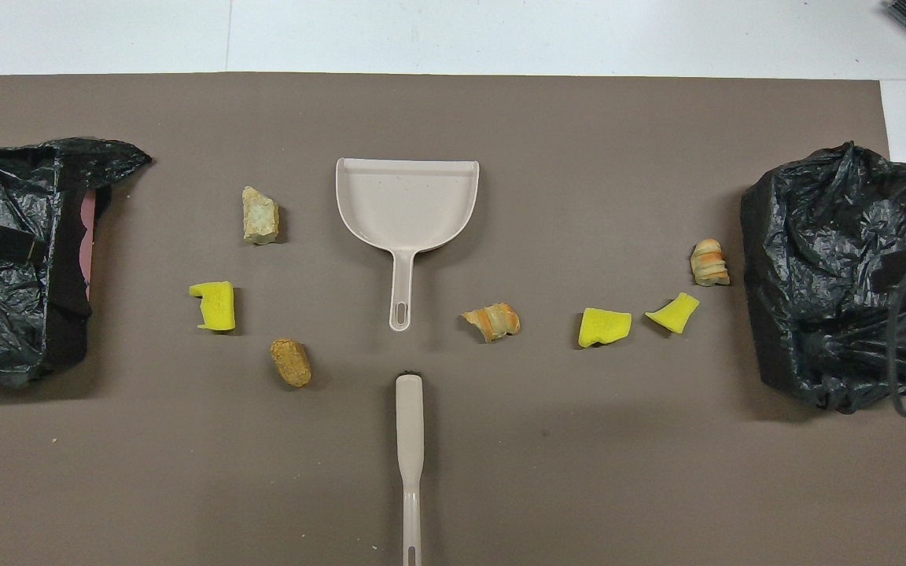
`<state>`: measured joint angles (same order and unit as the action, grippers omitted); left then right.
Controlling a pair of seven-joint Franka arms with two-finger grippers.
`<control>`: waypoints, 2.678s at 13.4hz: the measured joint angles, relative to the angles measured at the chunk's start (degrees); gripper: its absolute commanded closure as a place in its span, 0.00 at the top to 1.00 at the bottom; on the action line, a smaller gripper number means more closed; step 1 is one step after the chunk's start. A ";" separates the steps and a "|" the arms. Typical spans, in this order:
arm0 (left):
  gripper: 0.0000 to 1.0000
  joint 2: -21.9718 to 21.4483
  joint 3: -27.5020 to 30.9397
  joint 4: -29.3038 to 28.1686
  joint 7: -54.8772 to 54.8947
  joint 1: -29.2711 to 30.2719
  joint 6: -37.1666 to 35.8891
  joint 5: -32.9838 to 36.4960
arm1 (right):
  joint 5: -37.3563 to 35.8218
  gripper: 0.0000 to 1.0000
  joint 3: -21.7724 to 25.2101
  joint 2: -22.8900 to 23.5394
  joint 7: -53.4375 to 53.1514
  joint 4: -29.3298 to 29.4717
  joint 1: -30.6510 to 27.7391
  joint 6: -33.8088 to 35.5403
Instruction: Sweep and dump trash in bin
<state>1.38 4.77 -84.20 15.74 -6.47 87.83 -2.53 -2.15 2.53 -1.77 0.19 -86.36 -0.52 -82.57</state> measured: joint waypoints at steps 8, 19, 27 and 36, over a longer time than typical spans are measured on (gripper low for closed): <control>1.00 0.00 -0.01 0.00 -0.01 0.00 0.00 0.00 | 0.35 1.00 0.01 0.00 0.00 -0.11 0.10 0.04; 1.00 -0.06 -1.82 -0.03 -0.02 -0.04 -0.02 0.00 | 0.52 1.00 0.00 0.00 0.00 -0.27 0.25 0.04; 1.00 -5.39 -11.00 -9.67 -7.94 -0.12 2.07 0.00 | 0.48 1.00 0.32 0.00 0.00 -0.27 0.12 0.04; 1.00 -13.48 -30.14 -32.42 -28.51 -0.68 15.00 -2.43 | 0.65 1.00 -3.36 1.65 -0.34 -0.95 1.04 -2.95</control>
<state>-12.10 -25.37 -116.62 -12.78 -7.16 102.82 -4.96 -1.50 -0.83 -0.12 -0.16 -87.32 0.51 -85.52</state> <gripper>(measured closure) 0.000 0.000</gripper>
